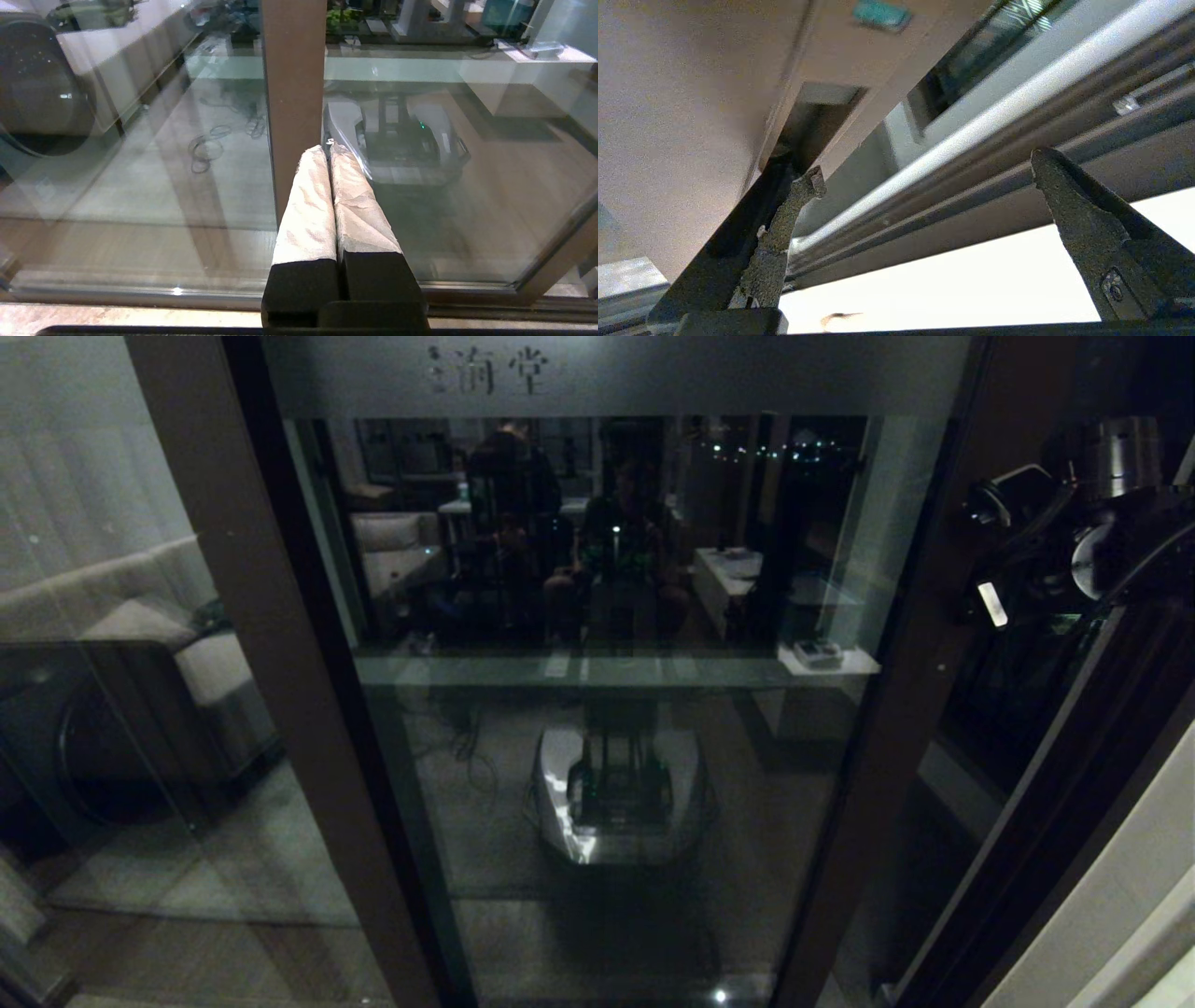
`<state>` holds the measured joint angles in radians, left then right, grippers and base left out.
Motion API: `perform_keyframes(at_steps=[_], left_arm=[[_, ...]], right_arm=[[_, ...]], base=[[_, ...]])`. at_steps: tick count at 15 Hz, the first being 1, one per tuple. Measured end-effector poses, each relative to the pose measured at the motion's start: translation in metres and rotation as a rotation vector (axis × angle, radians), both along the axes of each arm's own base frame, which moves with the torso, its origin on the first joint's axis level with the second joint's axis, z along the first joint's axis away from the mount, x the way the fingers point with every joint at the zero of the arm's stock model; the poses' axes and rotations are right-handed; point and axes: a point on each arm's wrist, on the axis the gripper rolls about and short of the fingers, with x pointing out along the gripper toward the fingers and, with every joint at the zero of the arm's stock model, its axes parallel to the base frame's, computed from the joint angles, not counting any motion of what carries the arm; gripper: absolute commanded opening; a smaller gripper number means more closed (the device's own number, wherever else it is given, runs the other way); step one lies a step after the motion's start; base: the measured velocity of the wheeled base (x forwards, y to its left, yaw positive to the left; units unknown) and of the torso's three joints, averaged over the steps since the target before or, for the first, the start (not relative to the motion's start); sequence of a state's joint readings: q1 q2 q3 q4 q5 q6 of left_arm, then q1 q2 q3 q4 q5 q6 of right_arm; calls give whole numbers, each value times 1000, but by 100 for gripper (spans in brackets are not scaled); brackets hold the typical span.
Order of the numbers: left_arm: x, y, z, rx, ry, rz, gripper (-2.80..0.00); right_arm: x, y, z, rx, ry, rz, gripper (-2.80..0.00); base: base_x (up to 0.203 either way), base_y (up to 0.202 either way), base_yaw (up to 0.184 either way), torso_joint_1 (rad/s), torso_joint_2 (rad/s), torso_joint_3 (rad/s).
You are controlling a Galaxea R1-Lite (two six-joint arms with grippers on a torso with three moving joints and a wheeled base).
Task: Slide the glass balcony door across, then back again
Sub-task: Close the slid door
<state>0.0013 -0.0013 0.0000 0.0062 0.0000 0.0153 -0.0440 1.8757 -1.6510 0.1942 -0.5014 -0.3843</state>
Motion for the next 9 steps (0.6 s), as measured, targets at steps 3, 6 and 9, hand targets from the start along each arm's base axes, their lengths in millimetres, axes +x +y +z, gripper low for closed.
perform_keyframes(at_steps=[3, 6, 9], left_arm=[[0, 0, 0, 0, 0, 0, -280], [0, 0, 0, 0, 0, 0, -280], [0, 0, 0, 0, 0, 0, -280]], right_arm=[[-4, -5, 0, -2, 6, -14, 0], [-6, -12, 1, -6, 9, -26, 0], [-7, -15, 1, -6, 11, -32, 0]], base=[[0, 0, 0, 0, 0, 0], [0, 0, 0, 0, 0, 0], [0, 0, 0, 0, 0, 0]])
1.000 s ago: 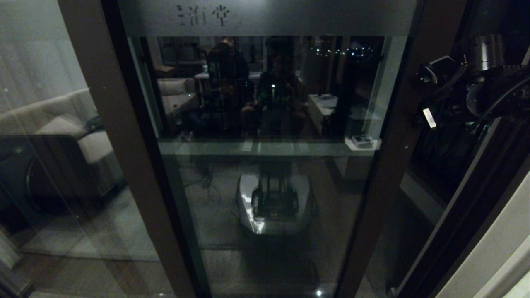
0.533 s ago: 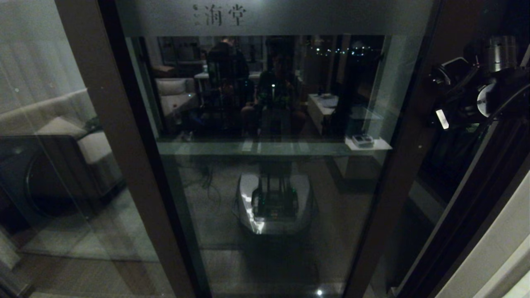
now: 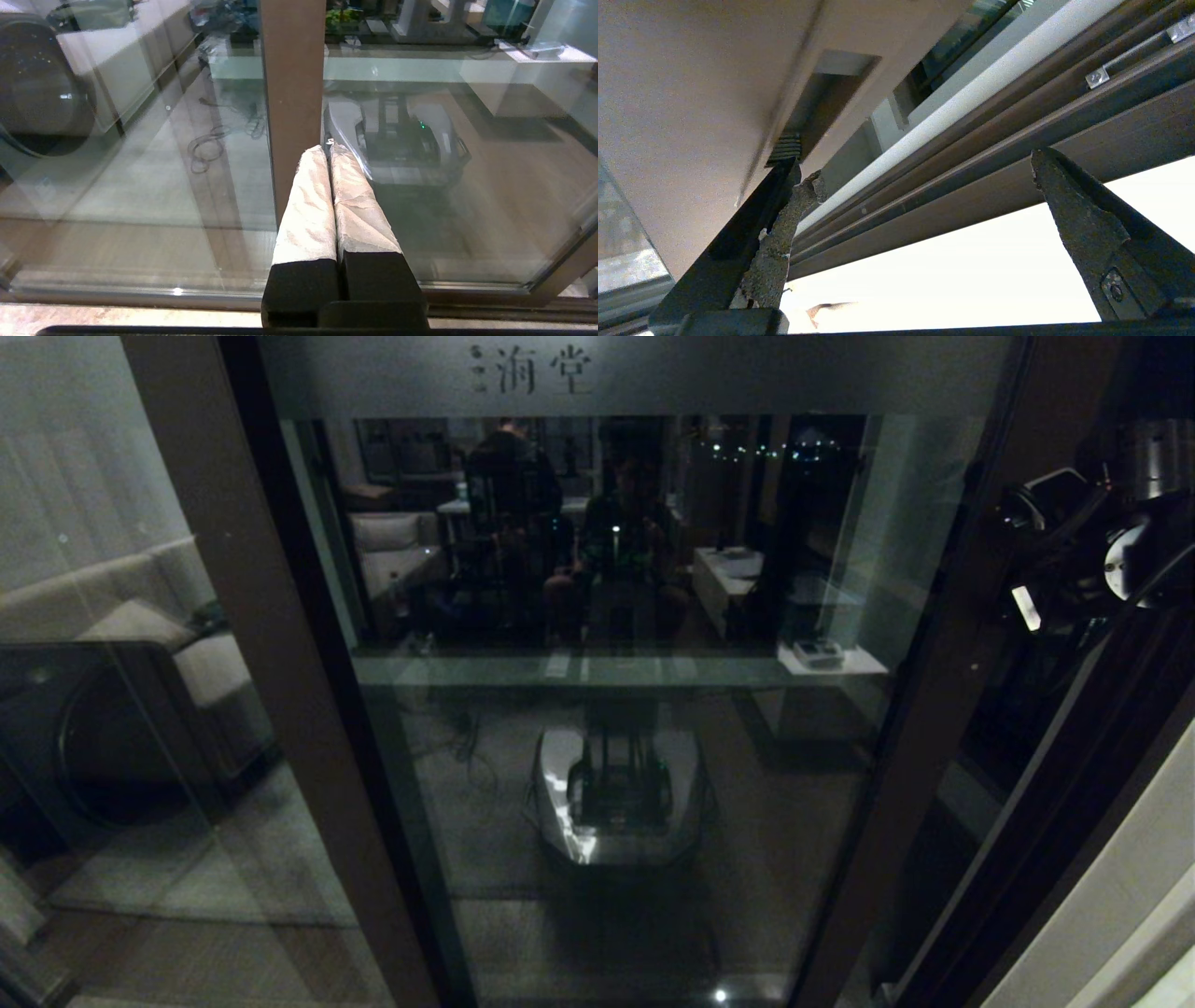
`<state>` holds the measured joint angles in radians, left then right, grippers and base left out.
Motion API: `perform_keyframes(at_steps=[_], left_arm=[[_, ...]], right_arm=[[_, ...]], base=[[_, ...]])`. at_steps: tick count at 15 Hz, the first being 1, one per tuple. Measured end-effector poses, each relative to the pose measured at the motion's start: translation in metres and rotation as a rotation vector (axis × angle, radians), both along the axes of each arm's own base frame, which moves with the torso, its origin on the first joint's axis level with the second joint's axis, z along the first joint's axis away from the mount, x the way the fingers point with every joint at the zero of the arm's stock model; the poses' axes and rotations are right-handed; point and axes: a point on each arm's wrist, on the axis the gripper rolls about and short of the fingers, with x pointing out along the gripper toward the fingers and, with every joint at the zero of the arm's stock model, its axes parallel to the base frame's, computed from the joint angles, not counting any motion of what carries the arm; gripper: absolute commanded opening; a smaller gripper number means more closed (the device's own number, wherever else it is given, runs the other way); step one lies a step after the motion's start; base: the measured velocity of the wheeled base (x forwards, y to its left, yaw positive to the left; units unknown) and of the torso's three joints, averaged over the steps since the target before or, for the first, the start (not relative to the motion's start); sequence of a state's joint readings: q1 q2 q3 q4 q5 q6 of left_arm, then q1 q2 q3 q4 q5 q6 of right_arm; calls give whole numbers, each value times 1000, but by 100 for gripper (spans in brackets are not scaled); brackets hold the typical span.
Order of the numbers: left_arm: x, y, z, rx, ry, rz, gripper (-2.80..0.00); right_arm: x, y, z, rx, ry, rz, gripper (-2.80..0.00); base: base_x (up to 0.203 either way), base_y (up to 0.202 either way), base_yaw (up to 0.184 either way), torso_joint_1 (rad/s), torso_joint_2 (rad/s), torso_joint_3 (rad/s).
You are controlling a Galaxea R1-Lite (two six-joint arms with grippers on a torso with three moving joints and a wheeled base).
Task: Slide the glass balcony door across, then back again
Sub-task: Close the slid door
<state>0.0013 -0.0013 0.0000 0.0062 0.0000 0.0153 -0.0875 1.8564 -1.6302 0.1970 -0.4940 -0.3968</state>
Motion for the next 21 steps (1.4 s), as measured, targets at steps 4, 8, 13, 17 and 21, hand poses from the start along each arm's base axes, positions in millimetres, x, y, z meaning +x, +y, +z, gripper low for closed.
perform_keyframes(at_steps=[4, 8, 13, 17, 21], left_arm=[[0, 0, 0, 0, 0, 0, -280], [0, 0, 0, 0, 0, 0, -280], [0, 0, 0, 0, 0, 0, -280], [0, 0, 0, 0, 0, 0, -280], [0, 0, 0, 0, 0, 0, -280]], right_arm=[[-1, -10, 1, -2, -1, -23, 0], [5, -15, 1, -12, -34, -32, 0], [-13, -10, 8, -10, -45, 32, 0], [-28, 29, 29, 104, -169, 118, 0], [-42, 40, 33, 187, -218, 66, 0]], base=[[0, 0, 0, 0, 0, 0], [0, 0, 0, 0, 0, 0], [0, 0, 0, 0, 0, 0], [0, 0, 0, 0, 0, 0], [0, 0, 0, 0, 0, 0]])
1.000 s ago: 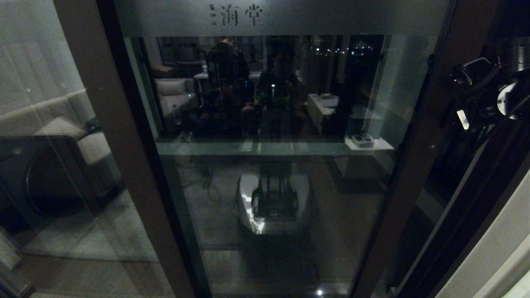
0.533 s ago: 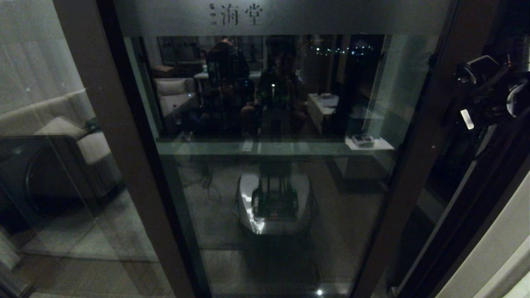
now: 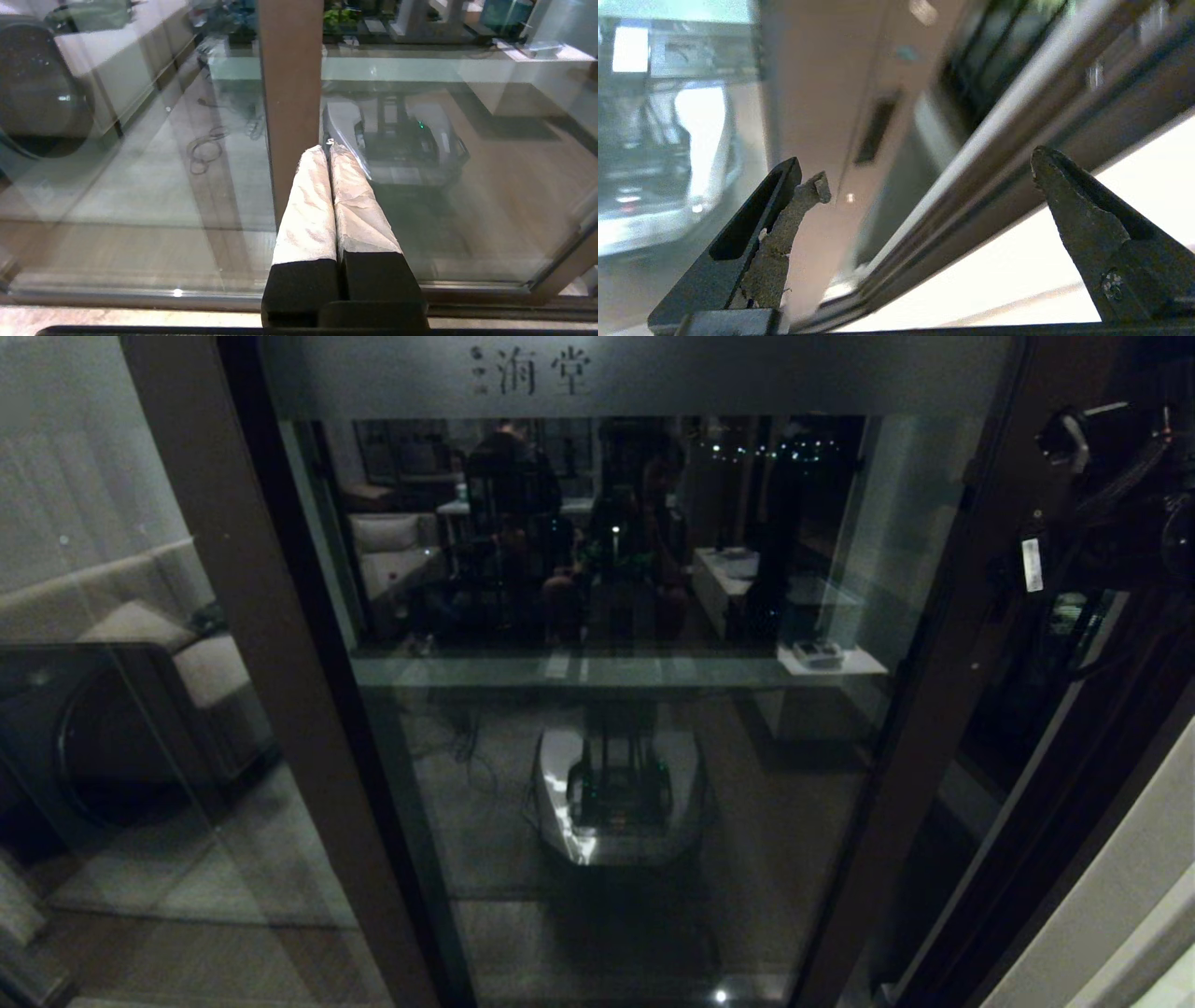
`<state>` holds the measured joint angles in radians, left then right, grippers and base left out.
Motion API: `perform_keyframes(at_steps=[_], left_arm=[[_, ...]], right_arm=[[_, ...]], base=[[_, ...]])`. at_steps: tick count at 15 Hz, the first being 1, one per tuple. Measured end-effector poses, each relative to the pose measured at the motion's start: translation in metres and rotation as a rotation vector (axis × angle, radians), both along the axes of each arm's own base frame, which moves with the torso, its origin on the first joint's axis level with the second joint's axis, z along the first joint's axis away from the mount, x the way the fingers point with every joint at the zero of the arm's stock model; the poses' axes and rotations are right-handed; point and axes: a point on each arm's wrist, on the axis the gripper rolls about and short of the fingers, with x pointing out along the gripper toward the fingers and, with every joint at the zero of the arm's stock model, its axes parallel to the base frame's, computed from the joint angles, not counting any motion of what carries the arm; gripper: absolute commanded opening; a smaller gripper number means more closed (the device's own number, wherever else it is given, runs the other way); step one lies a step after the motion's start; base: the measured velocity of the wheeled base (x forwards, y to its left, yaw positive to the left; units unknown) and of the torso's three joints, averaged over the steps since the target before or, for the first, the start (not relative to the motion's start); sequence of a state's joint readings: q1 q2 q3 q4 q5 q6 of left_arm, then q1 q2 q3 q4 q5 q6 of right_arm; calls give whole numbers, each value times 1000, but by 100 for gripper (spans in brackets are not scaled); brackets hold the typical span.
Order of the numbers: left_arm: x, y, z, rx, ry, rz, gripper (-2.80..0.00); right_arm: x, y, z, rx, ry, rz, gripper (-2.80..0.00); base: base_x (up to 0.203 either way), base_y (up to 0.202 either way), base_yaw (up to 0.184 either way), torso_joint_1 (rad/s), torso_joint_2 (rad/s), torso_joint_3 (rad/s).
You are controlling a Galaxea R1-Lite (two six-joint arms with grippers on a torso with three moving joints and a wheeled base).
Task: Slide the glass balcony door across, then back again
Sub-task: Close the slid door
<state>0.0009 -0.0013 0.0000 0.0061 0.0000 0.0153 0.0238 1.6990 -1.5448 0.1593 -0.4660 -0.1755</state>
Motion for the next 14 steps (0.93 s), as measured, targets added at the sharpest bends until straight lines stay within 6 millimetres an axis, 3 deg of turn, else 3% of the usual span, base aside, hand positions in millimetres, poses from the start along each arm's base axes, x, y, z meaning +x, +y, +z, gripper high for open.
perform_keyframes(at_steps=[5, 9, 14], left_arm=[[0, 0, 0, 0, 0, 0, -280], [0, 0, 0, 0, 0, 0, -280], [0, 0, 0, 0, 0, 1, -280]], right_arm=[[-24, -2, 40, 76, -42, -134, 0], [-24, -20, 26, 118, -22, -248, 0], [-14, -24, 17, 121, 4, -257, 0]], base=[[0, 0, 0, 0, 0, 0], [0, 0, 0, 0, 0, 0], [0, 0, 0, 0, 0, 0]])
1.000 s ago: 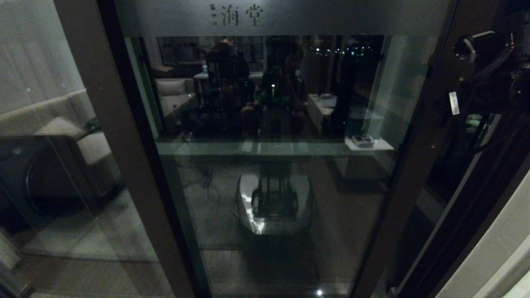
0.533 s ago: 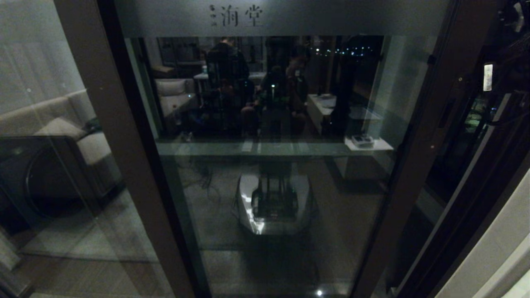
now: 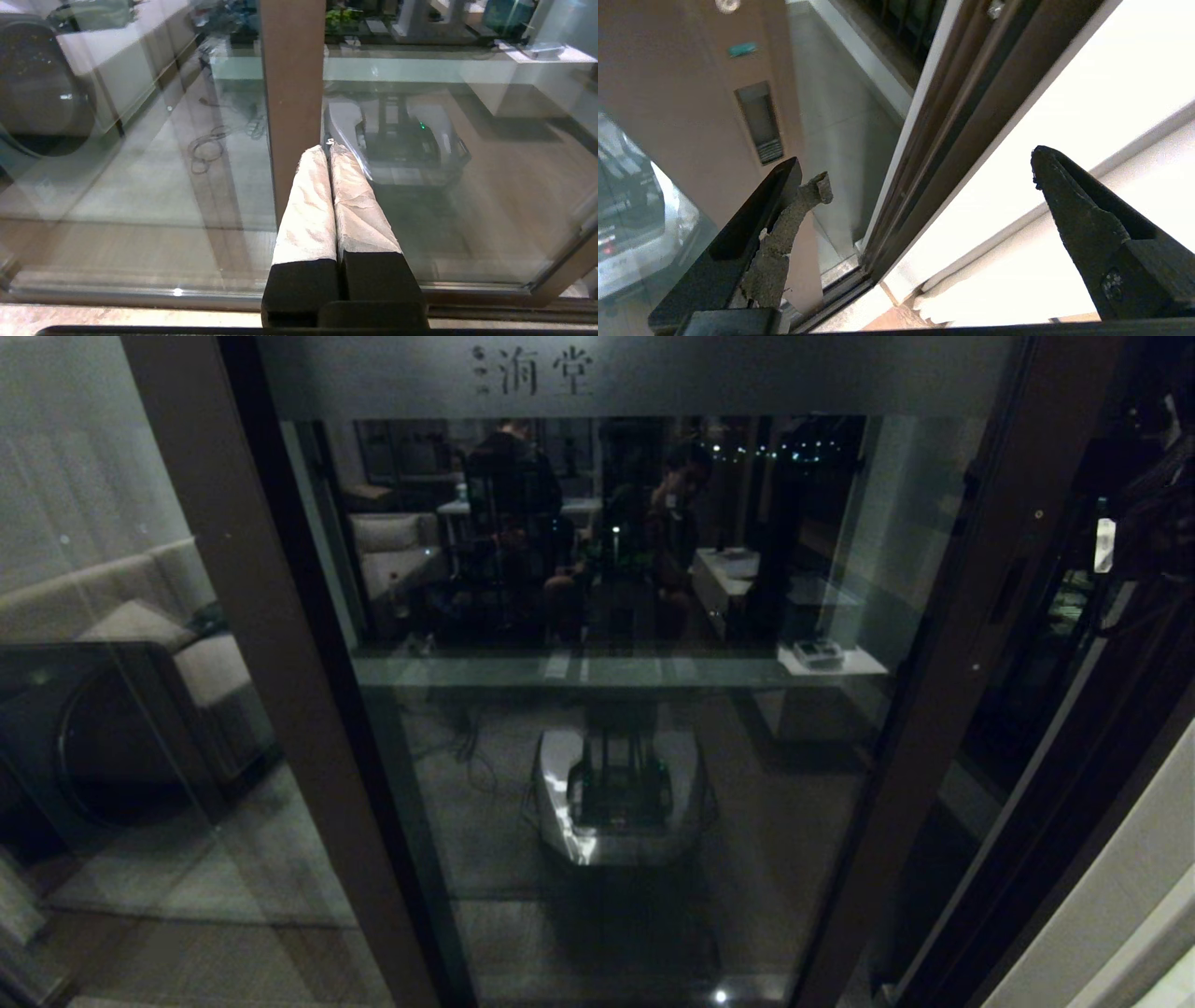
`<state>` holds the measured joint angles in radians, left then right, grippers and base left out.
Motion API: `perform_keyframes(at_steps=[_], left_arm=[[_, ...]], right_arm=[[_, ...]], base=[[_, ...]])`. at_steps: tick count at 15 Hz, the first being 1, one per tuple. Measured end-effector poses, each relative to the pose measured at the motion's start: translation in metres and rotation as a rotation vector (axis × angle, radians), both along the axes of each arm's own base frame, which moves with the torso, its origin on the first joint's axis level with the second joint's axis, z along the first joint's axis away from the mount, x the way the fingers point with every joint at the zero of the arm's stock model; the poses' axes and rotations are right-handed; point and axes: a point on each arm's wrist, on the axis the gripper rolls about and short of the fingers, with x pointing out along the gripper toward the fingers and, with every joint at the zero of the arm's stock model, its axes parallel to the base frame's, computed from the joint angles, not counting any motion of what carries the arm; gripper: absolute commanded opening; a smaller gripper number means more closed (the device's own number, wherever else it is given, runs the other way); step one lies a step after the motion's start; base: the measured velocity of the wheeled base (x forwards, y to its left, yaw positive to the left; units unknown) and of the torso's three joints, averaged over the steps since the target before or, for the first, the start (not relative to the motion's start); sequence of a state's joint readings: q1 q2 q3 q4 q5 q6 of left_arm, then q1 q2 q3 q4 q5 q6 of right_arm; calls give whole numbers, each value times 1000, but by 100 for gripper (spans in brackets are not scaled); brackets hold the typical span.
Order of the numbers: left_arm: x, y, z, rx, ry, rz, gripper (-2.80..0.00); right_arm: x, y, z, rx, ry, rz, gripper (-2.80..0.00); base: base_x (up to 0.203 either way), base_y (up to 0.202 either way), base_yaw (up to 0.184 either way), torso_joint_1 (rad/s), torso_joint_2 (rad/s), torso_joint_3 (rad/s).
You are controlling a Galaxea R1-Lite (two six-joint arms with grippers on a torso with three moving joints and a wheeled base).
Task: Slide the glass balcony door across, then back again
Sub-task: Close the slid door
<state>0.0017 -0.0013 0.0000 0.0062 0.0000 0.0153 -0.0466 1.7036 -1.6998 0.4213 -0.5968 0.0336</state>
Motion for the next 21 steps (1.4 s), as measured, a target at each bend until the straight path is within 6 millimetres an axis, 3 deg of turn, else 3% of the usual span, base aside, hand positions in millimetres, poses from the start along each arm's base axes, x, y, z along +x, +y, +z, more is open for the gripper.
perform_keyframes(at_steps=[21], left_arm=[[0, 0, 0, 0, 0, 0, -280]], right_arm=[[49, -2, -24, 2, -5, 22, 0]], base=[[0, 0, 0, 0, 0, 0]])
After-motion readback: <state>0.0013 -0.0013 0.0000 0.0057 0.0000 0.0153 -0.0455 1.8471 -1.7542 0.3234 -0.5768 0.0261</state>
